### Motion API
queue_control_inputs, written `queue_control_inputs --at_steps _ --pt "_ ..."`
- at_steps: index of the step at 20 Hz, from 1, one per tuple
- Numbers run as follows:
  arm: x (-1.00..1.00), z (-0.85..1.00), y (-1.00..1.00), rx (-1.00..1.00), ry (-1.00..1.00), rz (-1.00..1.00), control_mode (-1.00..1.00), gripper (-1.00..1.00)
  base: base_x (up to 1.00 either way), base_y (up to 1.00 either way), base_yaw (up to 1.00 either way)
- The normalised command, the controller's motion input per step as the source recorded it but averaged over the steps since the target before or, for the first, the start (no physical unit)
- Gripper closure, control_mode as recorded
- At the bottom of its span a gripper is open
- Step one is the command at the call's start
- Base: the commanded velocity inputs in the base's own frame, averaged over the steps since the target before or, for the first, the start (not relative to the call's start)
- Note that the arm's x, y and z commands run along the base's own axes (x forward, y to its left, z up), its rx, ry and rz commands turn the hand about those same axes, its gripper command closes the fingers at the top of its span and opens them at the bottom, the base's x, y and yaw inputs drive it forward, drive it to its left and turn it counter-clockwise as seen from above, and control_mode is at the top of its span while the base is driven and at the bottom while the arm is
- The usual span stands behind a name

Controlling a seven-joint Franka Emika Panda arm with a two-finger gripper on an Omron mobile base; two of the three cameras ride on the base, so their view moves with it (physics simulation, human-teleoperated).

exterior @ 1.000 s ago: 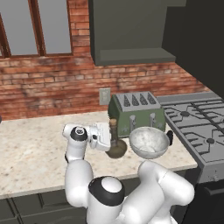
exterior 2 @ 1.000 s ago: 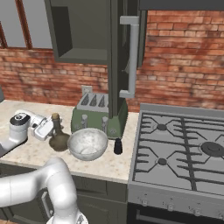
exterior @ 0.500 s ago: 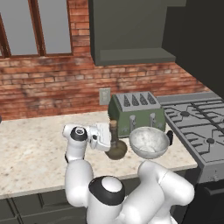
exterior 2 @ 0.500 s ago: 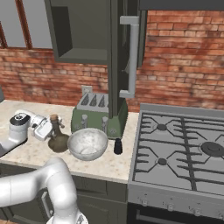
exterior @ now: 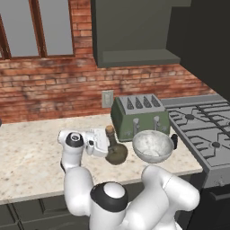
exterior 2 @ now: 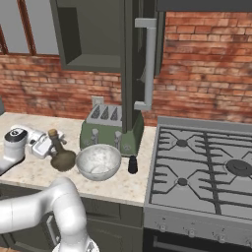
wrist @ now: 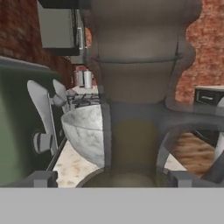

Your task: Retrieve the bottle and the shaker from the cabinet and place them next to the mixing bowl on the counter. Then add garlic from the fridge to the mixing bowl.

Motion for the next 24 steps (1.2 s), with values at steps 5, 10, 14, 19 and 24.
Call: queue_control_inputs --at_steps 5,10,14,19,24 --pt "0.0 -0.2 0.02 0.0 0.0 0.09 -1.0 -1.0 0.0 0.0 0.0" --pt "0.0 -0.07 -0.02 0.0 0.0 0.24 -1.0 -1.0 0.0 0.0 0.0" --pt "-0.03 0.0 0.0 0.0 0.0 0.23 -1.0 -1.0 0.0 0.0 0.0" --pt "0.0 0.0 0.0 0.0 0.0 0.0 -1.0 -1.0 0.0 0.0 0.0" --pt "0.0 -0.17 -0.08 0.0 0.01 -0.19 -1.0 -1.0 0.0 0.0 0.0"
